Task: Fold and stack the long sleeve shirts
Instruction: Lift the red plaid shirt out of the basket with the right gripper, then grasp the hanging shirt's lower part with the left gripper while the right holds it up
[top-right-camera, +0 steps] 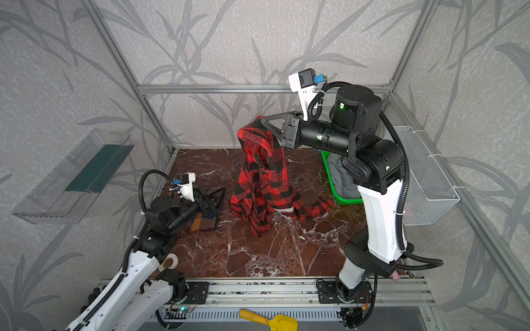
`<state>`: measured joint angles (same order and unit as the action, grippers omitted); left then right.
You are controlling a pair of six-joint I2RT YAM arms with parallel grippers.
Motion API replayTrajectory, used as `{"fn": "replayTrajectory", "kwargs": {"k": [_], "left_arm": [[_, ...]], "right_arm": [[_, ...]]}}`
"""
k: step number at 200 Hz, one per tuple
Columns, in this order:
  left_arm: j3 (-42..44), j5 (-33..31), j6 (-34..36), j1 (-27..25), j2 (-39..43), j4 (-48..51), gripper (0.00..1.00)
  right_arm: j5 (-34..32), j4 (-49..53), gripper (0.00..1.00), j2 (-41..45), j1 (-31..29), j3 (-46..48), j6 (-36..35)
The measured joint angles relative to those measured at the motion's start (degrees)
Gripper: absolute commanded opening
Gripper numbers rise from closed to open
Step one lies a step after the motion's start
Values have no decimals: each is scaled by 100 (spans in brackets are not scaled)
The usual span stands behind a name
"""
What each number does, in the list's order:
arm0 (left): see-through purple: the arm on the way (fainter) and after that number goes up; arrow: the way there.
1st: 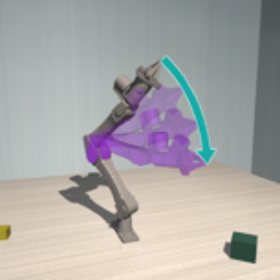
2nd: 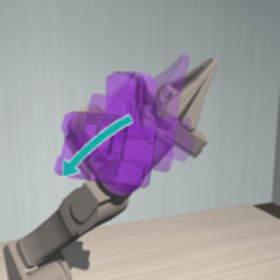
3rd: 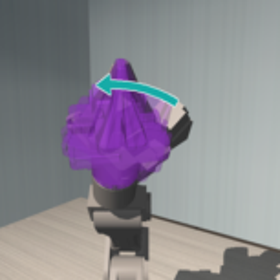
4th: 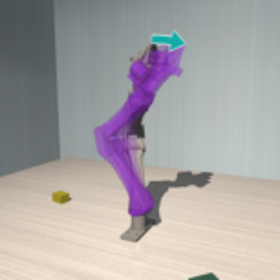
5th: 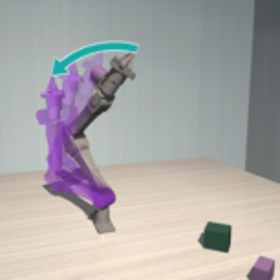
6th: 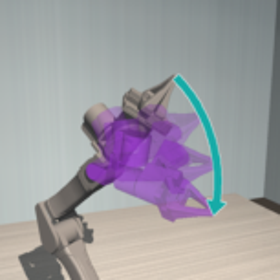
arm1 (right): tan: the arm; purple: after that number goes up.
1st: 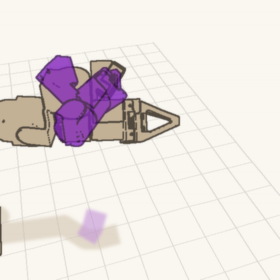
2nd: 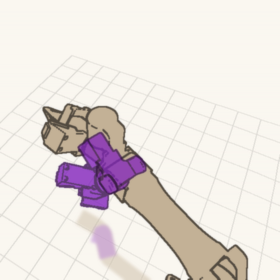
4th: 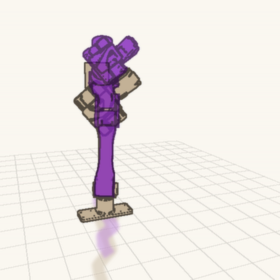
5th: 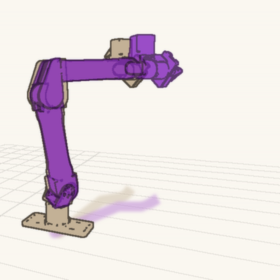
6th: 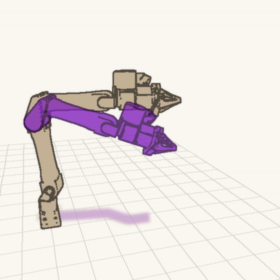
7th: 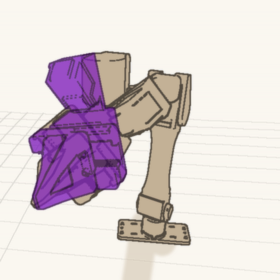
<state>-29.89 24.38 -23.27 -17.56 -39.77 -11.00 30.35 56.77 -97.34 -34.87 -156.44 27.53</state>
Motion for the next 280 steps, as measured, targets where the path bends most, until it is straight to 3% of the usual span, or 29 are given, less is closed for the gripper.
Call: {"fn": "replayTrajectory", "kwargs": {"k": [28,49,114,164,193,248,280], "left_arm": [[186,214,568,-743,251,-229,89],[111,275,957,-1154,195,-146,89],[-184,216,1329,-1679,-315,28,87],[-197,-83,1875,-2586,68,186,90],[-208,-568,2511,-2973,-278,468,90],[-205,-1974,3504,-2979,-470,413,78],[-177,-2422,3753,-2979,-369,243,81]], "right_arm": [[186,-83,0,151,33,494,37],[229,-85,0,149,33,621,33],[153,-120,0,365,33,1113,-42],[-83,-103,0,365,35,1145,-275],[-92,-98,0,367,39,1169,-317],[-31,-129,0,551,39,1652,-367],[-9,-168,0,765,39,1897,-413]]}}
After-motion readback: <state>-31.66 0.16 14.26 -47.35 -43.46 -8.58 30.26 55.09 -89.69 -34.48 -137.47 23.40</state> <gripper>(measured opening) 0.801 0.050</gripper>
